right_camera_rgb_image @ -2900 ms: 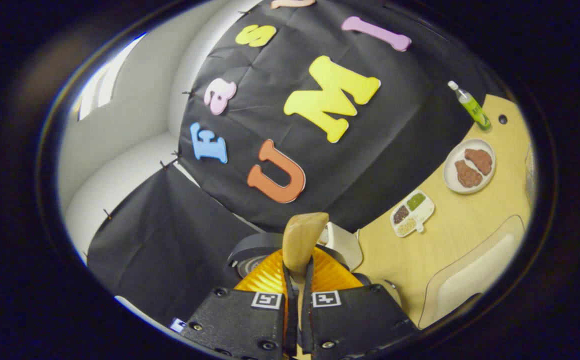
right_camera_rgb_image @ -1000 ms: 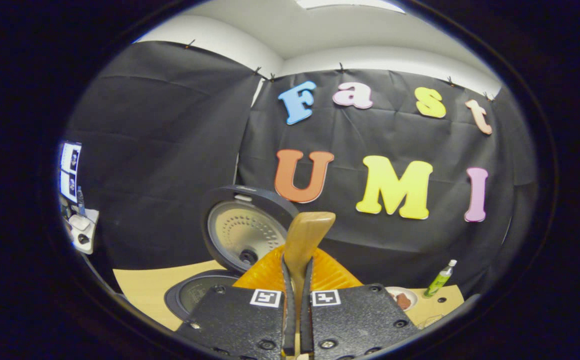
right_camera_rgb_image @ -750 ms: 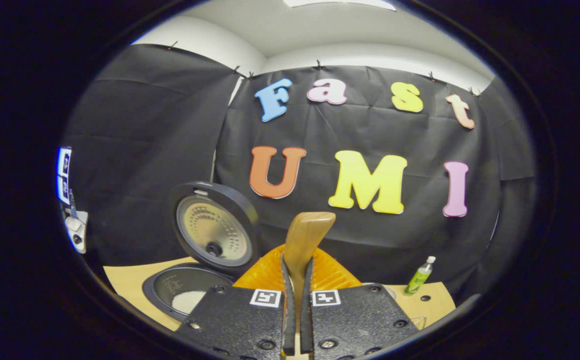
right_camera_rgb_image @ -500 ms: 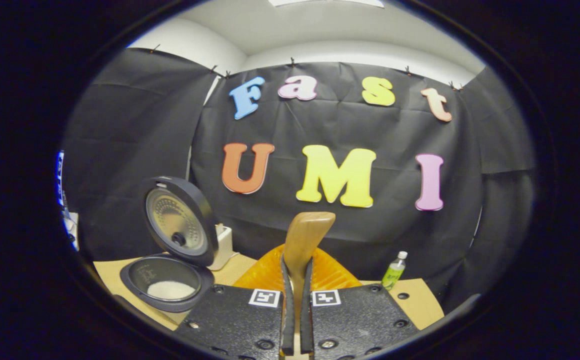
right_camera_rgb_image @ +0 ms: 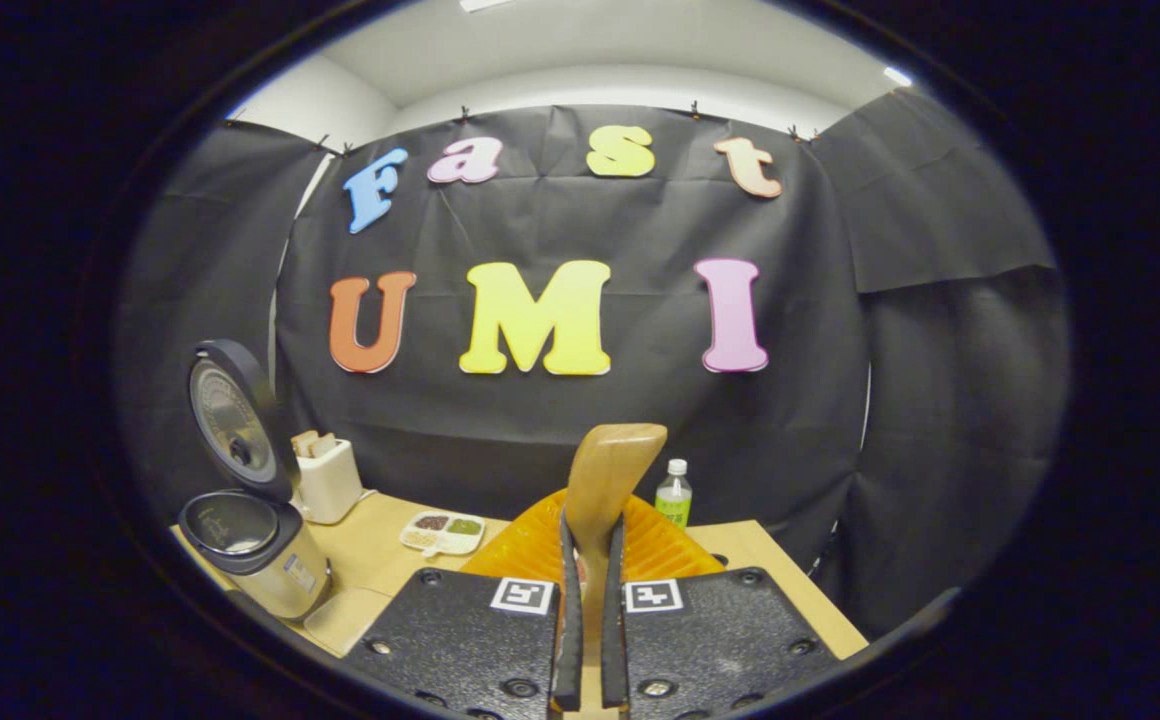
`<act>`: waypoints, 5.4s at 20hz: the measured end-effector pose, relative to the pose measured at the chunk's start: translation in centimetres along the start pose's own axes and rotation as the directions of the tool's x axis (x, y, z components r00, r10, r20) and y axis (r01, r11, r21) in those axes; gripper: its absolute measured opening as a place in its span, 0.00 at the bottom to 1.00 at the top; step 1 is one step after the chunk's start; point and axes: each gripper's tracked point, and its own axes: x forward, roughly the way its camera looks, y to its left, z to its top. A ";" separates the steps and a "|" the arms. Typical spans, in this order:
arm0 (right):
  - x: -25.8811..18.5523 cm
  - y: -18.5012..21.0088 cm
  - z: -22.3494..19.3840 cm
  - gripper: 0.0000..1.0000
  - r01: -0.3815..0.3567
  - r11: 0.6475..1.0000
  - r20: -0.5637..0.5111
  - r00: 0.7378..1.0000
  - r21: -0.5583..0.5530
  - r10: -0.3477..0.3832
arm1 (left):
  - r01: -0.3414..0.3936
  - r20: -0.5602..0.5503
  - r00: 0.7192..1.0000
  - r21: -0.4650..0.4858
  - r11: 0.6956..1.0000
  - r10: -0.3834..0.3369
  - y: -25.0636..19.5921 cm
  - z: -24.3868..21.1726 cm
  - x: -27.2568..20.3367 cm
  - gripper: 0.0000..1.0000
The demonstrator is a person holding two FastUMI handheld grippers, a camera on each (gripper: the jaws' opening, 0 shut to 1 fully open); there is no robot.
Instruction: Close the left gripper, press the button to open the rice cooker; take a wooden spoon from the chopstick holder with the right hand, scoop a spoonful of rice and pour it into the rice cooker, then put the wooden spoon back into the chopstick holder.
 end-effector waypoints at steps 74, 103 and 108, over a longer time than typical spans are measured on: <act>-28.4 -2.3 -0.5 1.00 -0.148 0.988 0.066 0.987 0.049 0.145 | -0.050 -0.296 0.954 0.029 0.998 0.057 4.1 -2.9 19.8 0.97; -29.2 -3.1 -0.9 1.00 -0.161 0.984 0.094 0.984 0.071 0.154 | -0.128 -0.455 0.883 0.004 0.992 0.116 4.8 -7.1 17.8 0.98; -28.3 -3.1 -0.8 0.92 -0.137 0.987 0.091 0.987 0.080 0.130 | -0.101 -0.388 0.919 -0.041 0.994 0.078 3.4 -4.5 15.4 0.96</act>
